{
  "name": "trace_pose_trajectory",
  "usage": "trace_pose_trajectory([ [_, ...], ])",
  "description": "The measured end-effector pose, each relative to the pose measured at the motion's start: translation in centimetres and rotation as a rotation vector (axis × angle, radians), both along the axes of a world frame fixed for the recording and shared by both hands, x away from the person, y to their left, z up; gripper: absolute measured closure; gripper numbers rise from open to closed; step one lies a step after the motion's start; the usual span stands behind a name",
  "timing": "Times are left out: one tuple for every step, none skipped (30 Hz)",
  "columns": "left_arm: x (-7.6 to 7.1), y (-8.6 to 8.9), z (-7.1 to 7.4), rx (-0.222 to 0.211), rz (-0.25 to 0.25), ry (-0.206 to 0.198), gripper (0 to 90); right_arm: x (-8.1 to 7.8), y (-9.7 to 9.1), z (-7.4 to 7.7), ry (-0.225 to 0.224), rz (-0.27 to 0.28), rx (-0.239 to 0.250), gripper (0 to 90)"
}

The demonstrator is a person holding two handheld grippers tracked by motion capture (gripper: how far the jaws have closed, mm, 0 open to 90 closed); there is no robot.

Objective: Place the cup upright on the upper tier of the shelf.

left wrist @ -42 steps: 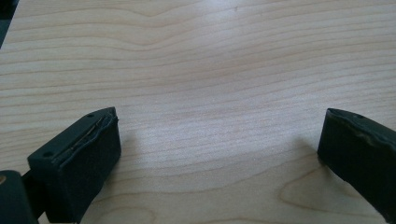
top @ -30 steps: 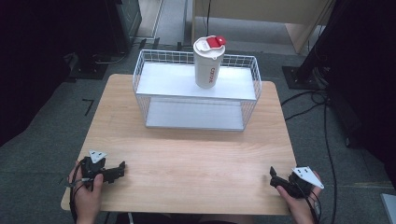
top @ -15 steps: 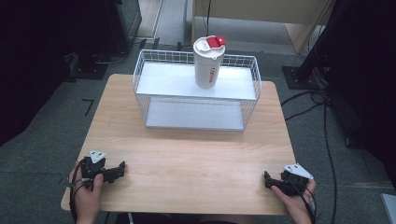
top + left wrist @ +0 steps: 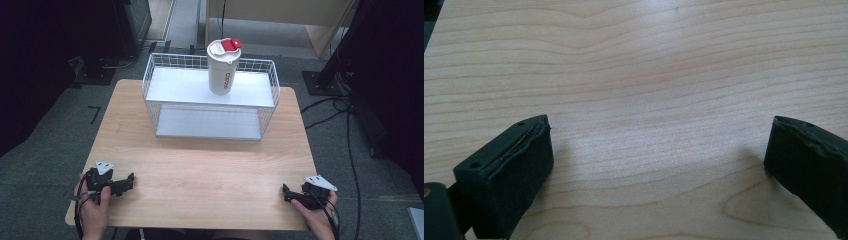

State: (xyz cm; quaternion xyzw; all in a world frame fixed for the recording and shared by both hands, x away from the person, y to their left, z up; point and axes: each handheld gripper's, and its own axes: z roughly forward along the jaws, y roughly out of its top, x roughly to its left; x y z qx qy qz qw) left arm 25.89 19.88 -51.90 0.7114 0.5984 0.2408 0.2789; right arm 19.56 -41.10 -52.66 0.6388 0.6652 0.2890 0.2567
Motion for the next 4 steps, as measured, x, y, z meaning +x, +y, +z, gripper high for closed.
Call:
trace_pose_trajectory([
  [0.02, -0.01, 0.01, 0.001, 0.003, 0.001, 0.0, 0.00, 0.00, 0.00, 0.000, 0.000, 0.000, 1.4],
  [0.02, -0.01, 0.01, 0.001, 0.003, 0.001, 0.0, 0.00, 0.00, 0.00, 0.000, 0.000, 0.000, 1.4],
  [0.02, -0.01, 0.01, 0.001, 0.002, 0.001, 0.0, 0.00, 0.00, 0.00, 0.000, 0.000, 0.000, 1.4],
  [0.02, -0.01, 0.01, 0.001, 0.003, 0.001, 0.0, 0.00, 0.00, 0.00, 0.000, 0.000, 0.000, 1.4],
])
